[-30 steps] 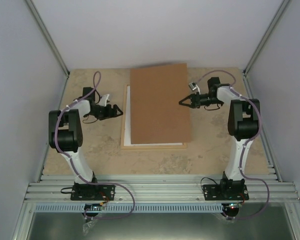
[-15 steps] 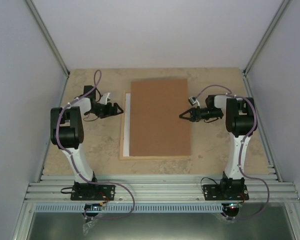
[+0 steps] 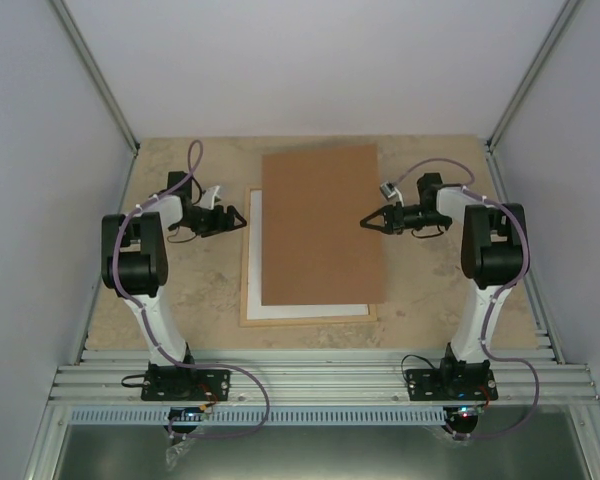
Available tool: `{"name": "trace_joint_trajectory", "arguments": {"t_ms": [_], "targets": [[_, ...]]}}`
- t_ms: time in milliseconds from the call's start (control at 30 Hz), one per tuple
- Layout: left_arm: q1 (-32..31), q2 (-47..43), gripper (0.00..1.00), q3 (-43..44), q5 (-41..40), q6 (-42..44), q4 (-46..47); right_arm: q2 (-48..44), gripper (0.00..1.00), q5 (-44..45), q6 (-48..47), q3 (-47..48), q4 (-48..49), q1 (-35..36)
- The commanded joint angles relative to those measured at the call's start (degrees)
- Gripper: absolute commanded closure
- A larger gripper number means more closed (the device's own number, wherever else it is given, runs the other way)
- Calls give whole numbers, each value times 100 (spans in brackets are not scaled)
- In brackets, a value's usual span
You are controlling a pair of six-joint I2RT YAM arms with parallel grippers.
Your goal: Put the photo into the frame
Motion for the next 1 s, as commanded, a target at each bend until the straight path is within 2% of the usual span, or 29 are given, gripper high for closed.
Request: {"name": "trace_joint_trajectory", "arguments": {"t_ms": [0,200,567,733,967], "targets": [[15,58,15,72,-55,-101,46,-58,99,-135,903,167,98,55],[18,131,16,126,-138,-206,57,117,99,-12,1426,228,81,308],[12,255,20,199,-155,-183,4,395,99,432,2742,10,1045,456],[15,311,20,205,-155,-172,2,586,99,488,2954,83,1233,555],[4,394,24,206,-176,-163,-13,725,100,617,2763,70,953,561]]}}
